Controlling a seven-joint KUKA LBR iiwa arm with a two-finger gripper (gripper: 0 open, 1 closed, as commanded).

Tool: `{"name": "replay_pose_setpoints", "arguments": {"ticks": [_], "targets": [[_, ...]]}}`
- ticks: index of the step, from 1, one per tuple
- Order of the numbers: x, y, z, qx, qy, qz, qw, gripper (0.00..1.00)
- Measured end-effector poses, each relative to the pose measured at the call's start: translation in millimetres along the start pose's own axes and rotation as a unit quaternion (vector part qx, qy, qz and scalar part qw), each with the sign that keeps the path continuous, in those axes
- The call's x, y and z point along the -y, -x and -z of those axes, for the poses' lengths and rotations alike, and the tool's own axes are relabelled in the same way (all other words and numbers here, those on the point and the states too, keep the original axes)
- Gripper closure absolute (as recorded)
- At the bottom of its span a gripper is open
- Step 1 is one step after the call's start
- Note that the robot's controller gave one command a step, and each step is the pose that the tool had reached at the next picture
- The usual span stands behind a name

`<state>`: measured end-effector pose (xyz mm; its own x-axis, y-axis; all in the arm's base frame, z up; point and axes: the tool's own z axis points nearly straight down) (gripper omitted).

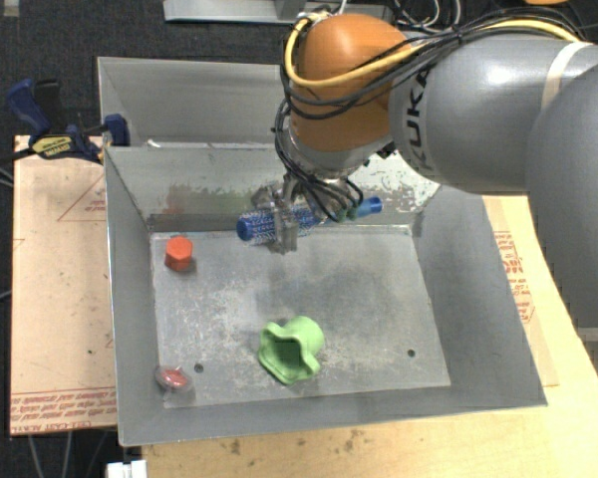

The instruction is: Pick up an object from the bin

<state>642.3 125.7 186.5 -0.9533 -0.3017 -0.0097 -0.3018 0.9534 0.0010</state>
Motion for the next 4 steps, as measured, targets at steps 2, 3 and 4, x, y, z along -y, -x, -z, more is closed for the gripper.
{"name": "replay_pose_setpoints", "arguments": {"ticks": [2,3,4], "targets": [[-5.3,-44.3,59.7,-0.0043,0.001,0.040,0.9992,1.00],[-5.2,-44.3,59.6,-0.0044,0.001,0.040,0.9992,1.00],[-5.2,-44.3,59.5,-0.0044,0.001,0.040,0.9992,1.00]]}}
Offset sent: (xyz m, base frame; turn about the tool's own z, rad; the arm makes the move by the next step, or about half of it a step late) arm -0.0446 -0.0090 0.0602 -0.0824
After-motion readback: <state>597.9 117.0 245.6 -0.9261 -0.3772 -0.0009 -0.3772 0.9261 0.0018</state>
